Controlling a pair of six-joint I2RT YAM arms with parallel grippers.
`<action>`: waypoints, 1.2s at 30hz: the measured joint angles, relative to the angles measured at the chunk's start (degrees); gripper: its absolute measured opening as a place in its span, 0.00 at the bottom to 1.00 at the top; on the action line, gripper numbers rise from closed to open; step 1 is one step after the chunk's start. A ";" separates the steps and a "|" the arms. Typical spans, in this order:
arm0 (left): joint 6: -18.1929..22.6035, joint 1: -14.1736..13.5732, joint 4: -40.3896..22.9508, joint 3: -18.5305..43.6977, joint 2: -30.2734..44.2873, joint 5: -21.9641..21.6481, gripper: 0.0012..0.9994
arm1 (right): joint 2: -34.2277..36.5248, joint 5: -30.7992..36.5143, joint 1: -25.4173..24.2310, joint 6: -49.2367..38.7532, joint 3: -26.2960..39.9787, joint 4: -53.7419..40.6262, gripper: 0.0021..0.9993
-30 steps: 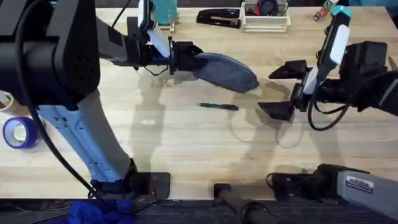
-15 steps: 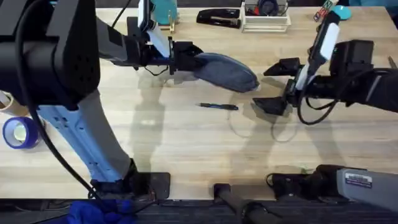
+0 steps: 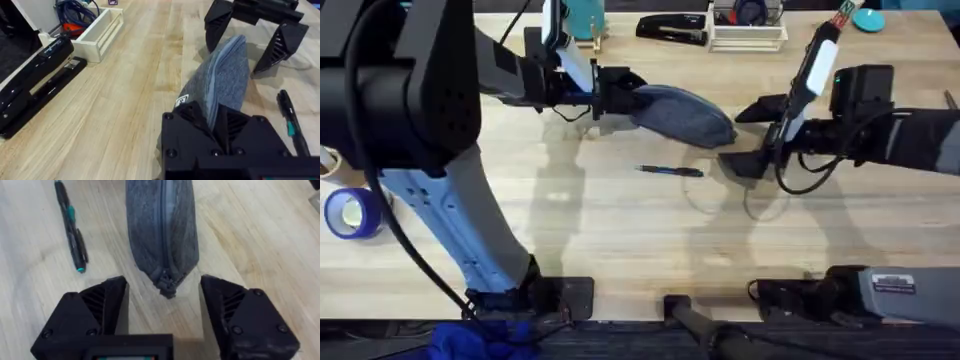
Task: Unzip the bag, pick up the pens from the table one at a time and place them inside, then zip the bag closed.
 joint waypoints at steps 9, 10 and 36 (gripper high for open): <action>0.00 0.00 0.00 0.00 0.01 0.00 0.04 | 2.10 0.29 0.99 2.23 0.00 2.18 0.67; 0.00 0.00 0.00 0.00 0.00 0.00 0.04 | 2.10 0.29 0.99 2.26 0.00 2.18 0.64; 0.11 0.02 0.02 0.00 0.00 -0.13 0.04 | 1.18 0.48 0.99 3.57 -0.07 1.86 0.03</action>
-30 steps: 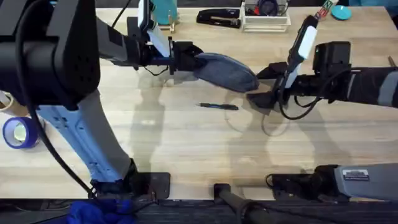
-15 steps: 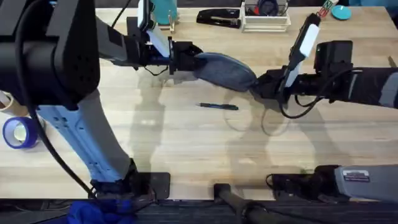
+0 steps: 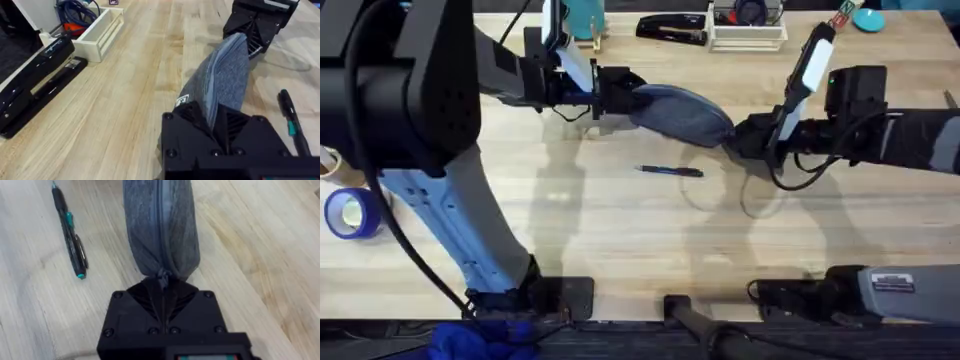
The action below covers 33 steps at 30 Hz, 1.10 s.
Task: Unzip the bag, pick up the pens from the table one at a time and place them inside, then zip the bag closed.
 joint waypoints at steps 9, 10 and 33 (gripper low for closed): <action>0.00 0.00 0.00 0.00 0.00 -0.02 0.04 | -1.66 0.56 0.00 0.00 -0.28 -0.25 0.03; 0.02 0.00 0.02 0.00 0.02 -0.04 0.04 | -2.24 0.83 0.00 0.00 -0.31 -0.33 0.03; 0.00 0.00 0.02 0.03 0.00 -0.20 0.04 | -14.25 1.25 0.26 0.00 -0.46 -1.20 0.03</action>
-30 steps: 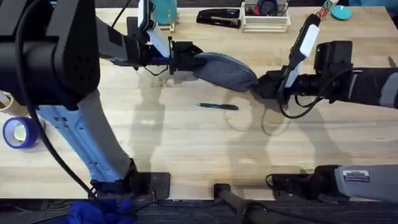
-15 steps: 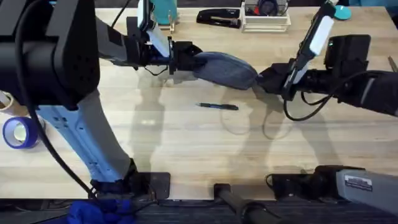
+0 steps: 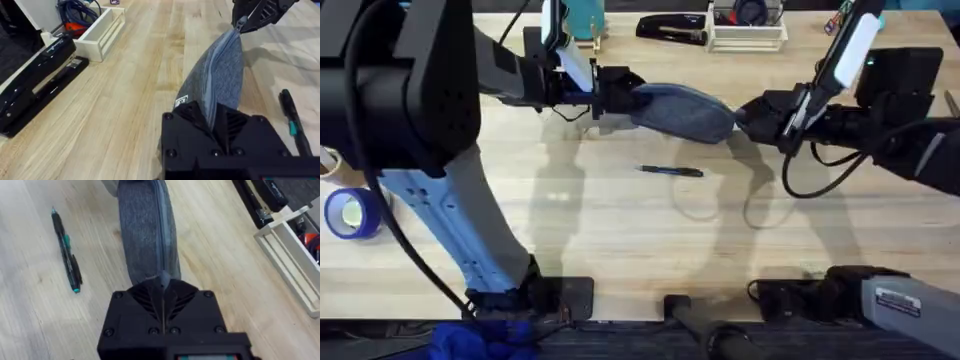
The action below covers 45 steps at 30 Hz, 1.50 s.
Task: Unzip the bag, pick up the pens from the table one at a time and place them inside, then zip the bag closed.
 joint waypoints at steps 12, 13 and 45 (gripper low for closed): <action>0.00 0.00 -0.02 0.06 0.00 0.02 0.04 | -0.63 2.14 3.05 -0.01 0.21 0.47 0.03; 0.00 0.00 -0.02 0.06 0.02 0.02 0.04 | -0.63 2.99 3.82 -0.02 0.37 0.52 0.03; 0.00 0.06 0.02 0.08 0.00 -0.15 0.04 | -0.63 10.42 10.54 0.41 2.75 4.71 0.03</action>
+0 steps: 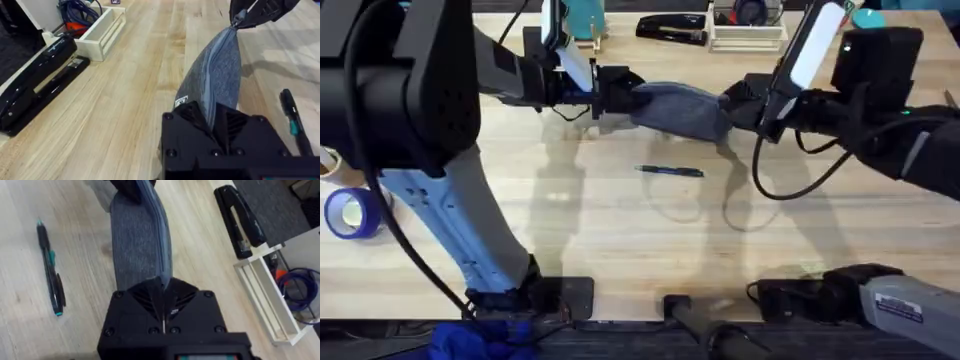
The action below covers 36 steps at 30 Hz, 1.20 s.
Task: Unzip the bag, pick up the pens from the table one at a time and place them inside, then zip the bag closed.
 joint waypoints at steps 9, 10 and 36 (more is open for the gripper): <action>0.00 0.05 -0.01 0.00 0.00 -0.05 0.04 | 1.23 3.09 3.45 1.00 0.10 3.65 0.03; 0.00 0.05 0.00 0.00 0.02 -0.04 0.04 | 1.79 3.15 3.84 1.18 0.26 4.21 0.03; 0.00 0.15 0.15 0.00 0.00 -0.07 0.04 | 15.00 3.83 11.58 2.80 10.65 8.23 0.03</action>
